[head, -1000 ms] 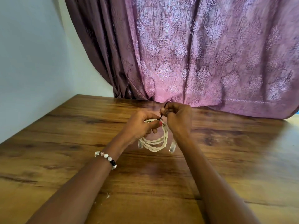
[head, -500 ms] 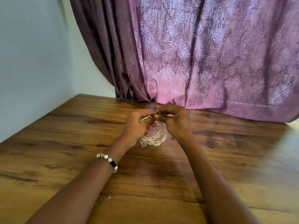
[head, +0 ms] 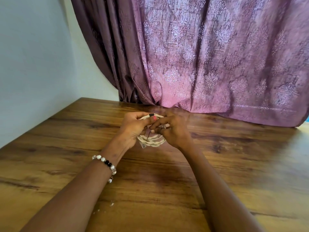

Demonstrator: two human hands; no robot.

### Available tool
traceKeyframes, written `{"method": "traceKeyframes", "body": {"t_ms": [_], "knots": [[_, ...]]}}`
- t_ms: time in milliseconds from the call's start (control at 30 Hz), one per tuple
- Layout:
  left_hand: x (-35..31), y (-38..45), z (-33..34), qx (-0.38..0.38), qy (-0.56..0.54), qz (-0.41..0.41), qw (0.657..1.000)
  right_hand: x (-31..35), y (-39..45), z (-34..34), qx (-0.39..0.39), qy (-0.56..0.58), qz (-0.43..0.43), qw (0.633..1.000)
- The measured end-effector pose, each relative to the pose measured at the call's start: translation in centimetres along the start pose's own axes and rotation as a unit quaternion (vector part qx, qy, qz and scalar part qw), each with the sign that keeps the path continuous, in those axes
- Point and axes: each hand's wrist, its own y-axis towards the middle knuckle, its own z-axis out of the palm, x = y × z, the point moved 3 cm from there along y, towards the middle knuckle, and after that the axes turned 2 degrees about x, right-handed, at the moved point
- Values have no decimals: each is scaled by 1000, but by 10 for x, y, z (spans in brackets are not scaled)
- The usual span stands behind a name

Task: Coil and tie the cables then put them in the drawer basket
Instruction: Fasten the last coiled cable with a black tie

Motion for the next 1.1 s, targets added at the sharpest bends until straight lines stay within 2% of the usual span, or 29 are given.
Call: {"method": "traceKeyframes", "body": {"t_ms": [67,133,200,267,333,500,633,833,1000,1100], "knots": [[-3,0,-2,-1,42,30,999,1,-3,-5,22,155,56,986],[-5,1,-6,-7,88,69,994,-5,-6,-9,3,333,125,935],[-6,2,-8,4,118,114,986,-17,-6,-9,-21,447,198,872],[-6,1,-5,23,155,156,975,-26,-7,-5,-9,489,264,831],[-8,-5,1,26,197,200,960,-27,-9,0,37,485,301,820],[-14,-10,4,15,268,321,908,-28,-13,5,107,559,309,762],[-15,-14,8,7,287,363,886,-26,-14,6,112,590,304,740],[-16,-14,10,-3,316,419,851,-29,-15,5,102,586,315,740],[-16,-15,10,0,304,428,851,-32,-15,7,82,601,316,729],[-17,-15,10,19,274,419,865,-29,-16,7,79,608,311,726]]}}
